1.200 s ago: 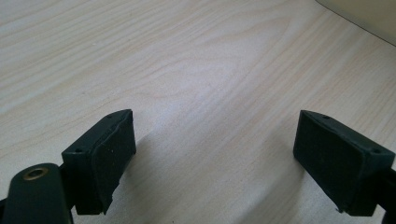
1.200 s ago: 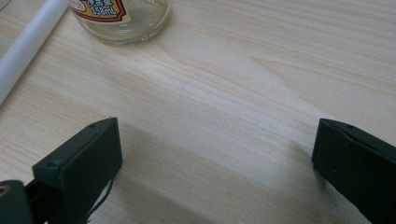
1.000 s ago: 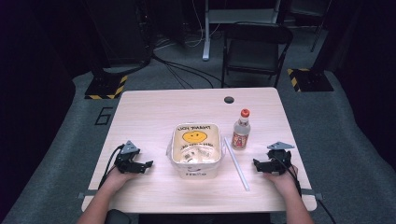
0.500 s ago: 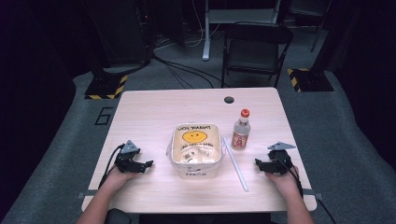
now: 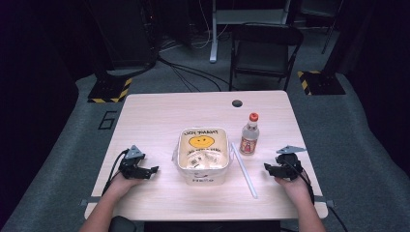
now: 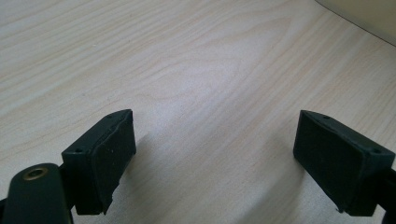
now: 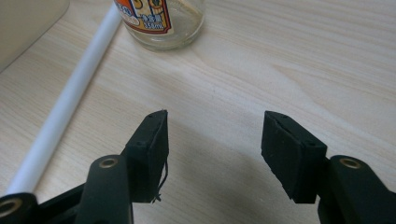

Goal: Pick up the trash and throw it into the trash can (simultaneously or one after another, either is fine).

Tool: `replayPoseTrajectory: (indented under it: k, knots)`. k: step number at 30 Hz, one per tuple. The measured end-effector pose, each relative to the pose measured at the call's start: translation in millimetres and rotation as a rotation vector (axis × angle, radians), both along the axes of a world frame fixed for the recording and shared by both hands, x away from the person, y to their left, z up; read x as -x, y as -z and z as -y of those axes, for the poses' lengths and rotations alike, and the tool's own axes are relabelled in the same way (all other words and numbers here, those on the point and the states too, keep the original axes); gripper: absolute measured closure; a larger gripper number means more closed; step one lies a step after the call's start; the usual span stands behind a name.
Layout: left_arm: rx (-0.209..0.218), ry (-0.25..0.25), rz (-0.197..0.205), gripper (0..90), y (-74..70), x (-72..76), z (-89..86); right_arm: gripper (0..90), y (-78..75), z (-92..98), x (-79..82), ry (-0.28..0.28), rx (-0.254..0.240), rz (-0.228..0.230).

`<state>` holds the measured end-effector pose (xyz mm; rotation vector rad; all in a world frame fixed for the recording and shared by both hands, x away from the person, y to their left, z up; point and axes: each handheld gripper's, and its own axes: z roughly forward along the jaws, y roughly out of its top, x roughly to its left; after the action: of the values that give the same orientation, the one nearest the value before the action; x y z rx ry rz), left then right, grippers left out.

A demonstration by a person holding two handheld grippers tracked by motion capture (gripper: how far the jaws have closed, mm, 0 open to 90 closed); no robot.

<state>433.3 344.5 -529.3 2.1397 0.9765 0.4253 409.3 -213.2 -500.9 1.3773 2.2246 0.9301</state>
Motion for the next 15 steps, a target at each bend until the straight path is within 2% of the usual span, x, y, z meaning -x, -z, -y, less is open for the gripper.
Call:
replayPoseTrajectory:
  k: [6, 7, 10, 15]
  knots:
    - [-0.001, -0.003, 0.001, 12.9, 0.0, 0.3, 0.1, 41.2, -9.2, -1.1, 1.6, -0.001, -0.015, -0.004]
    - [0.0, -0.004, 0.001, 12.9, 0.0, 0.4, 0.1, 41.7, -10.4, -0.6, 1.5, -0.008, -0.009, 0.002]
    - [-0.001, -0.003, 0.001, 12.9, 0.0, 0.3, 0.1, 43.5, -16.1, -3.7, 2.8, -0.026, -0.027, -0.019]
    - [0.0, -0.004, 0.001, 12.9, 0.0, 0.4, 0.1, 44.0, -20.1, -7.0, 2.2, -0.058, -0.029, -0.012]
